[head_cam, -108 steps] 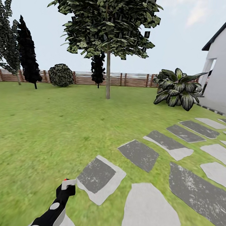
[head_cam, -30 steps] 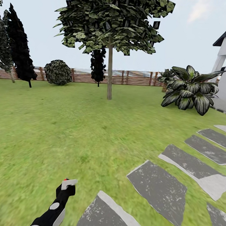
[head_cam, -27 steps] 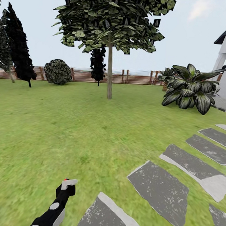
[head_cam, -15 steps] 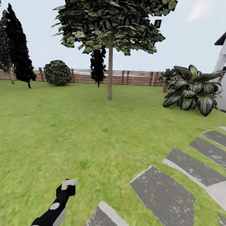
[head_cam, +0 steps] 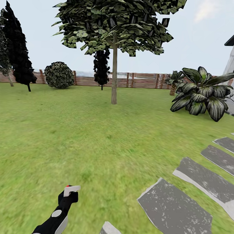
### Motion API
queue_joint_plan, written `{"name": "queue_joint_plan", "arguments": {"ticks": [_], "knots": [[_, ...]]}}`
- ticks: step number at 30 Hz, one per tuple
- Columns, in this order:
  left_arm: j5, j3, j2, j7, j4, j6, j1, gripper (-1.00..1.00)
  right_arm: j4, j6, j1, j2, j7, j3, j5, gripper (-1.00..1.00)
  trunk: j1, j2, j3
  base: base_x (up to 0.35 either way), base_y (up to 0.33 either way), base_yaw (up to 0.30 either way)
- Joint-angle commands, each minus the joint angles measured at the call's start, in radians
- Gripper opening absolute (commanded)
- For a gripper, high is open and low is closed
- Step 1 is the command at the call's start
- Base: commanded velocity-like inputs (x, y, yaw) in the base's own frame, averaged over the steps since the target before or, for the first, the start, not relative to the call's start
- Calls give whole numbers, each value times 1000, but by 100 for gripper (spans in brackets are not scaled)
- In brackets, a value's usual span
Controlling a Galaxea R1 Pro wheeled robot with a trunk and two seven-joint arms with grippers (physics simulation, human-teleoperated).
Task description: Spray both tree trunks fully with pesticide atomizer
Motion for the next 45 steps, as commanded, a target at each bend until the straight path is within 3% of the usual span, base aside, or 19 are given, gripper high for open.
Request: {"name": "queue_joint_plan", "arguments": {"ticks": [1, 45], "knots": [[2, 4, -1, -1, 0, -4, -1, -100, 1, -3, -1, 0, -5, -5, 11, 100, -2, -2, -2, 350, 76, 0], [2, 4, -1, -1, 0, -4, -1, -100, 1, -2, -1, 0, -5, -5, 11, 100, -2, -2, -2, 350, 25, 0]]}}
